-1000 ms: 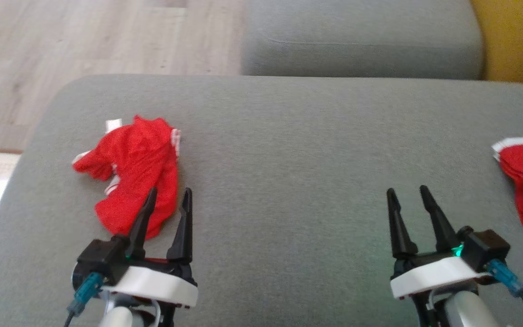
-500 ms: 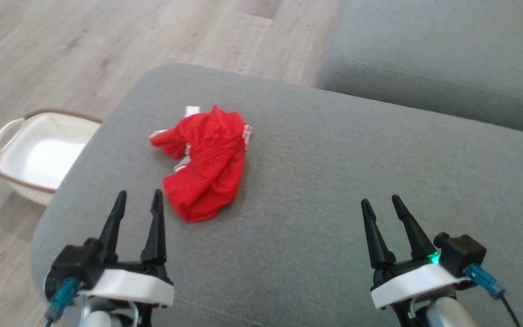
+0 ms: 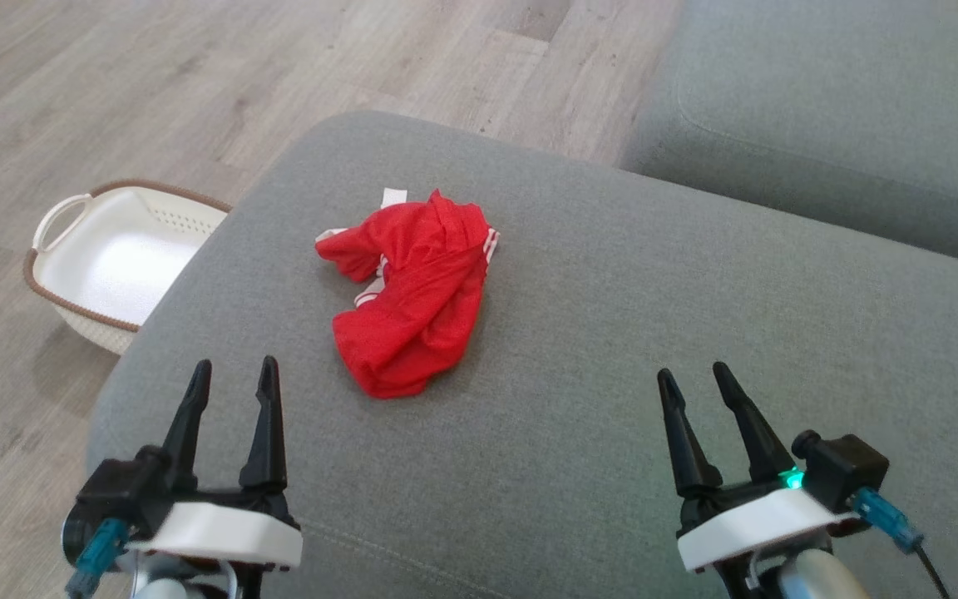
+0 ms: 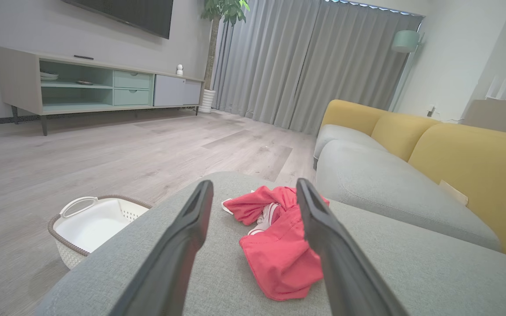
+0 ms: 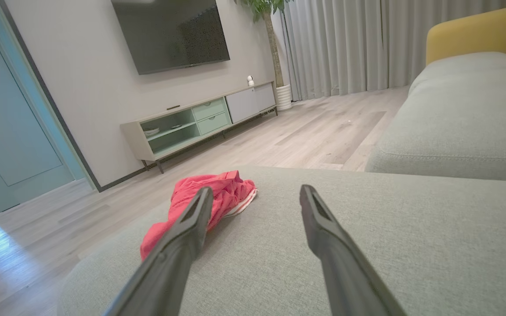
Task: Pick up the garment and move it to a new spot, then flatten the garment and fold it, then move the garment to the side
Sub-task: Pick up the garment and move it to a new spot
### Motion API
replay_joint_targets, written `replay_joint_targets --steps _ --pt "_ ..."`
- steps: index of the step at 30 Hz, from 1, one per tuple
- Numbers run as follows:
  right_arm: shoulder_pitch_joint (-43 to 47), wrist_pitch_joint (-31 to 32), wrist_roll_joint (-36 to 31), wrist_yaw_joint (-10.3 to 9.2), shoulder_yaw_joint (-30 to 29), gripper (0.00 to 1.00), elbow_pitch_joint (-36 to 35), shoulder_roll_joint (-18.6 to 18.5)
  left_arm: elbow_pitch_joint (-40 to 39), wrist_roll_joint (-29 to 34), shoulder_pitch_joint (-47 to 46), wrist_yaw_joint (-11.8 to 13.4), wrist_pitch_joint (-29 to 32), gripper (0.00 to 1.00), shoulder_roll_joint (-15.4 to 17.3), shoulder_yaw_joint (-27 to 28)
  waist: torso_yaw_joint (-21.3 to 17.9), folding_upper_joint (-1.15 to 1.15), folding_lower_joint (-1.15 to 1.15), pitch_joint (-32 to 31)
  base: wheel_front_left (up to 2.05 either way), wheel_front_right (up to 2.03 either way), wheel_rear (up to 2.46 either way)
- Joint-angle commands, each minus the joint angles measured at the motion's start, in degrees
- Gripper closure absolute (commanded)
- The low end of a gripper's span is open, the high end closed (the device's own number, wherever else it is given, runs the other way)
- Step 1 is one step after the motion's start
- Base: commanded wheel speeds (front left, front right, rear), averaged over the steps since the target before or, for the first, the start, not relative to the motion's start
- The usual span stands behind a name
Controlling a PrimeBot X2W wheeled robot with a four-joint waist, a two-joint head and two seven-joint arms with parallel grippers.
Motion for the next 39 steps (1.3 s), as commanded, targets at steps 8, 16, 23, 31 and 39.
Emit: replay_joint_targets --steps 8,16,23,31,39 --pt "-2.79 -0.62 -2.44 -0.05 -1.69 0.0 -3.01 -0.11 1.84 2.41 -7.63 -2.42 -0.7 0.0 0.41 2.99 -3.23 0.0 0.0 5.59 0.0 0.0 0.0" --pt "-6.76 1.01 -6.77 -0.05 -6.36 0.0 -5.77 -0.11 17.75 2.28 -25.84 -5.72 1.21 0.0 7.13 -2.75 -8.34 0.0 0.0 14.38 0.0 0.0 0.0" --pt "-8.42 2.04 -8.13 -0.05 -6.86 0.0 -7.69 -0.11 31.1 -4.4 -39.73 -5.91 7.97 0.0 12.85 -11.29 -11.93 0.0 0.0 18.94 0.0 0.0 0.0" --pt "-9.62 2.5 -8.81 -0.05 -7.23 0.0 -8.87 -0.11 37.23 -17.44 -47.41 -5.92 16.31 0.0 18.13 -24.32 -14.49 0.0 0.0 22.03 0.0 0.0 0.0" --pt "-9.94 2.29 -8.9 -0.05 -7.62 0.0 -8.87 -0.11 40.97 -26.47 -50.77 -5.93 19.13 1.0 21.99 -33.02 -15.87 0.0 0.0 22.96 0.0 0.0 0.0"
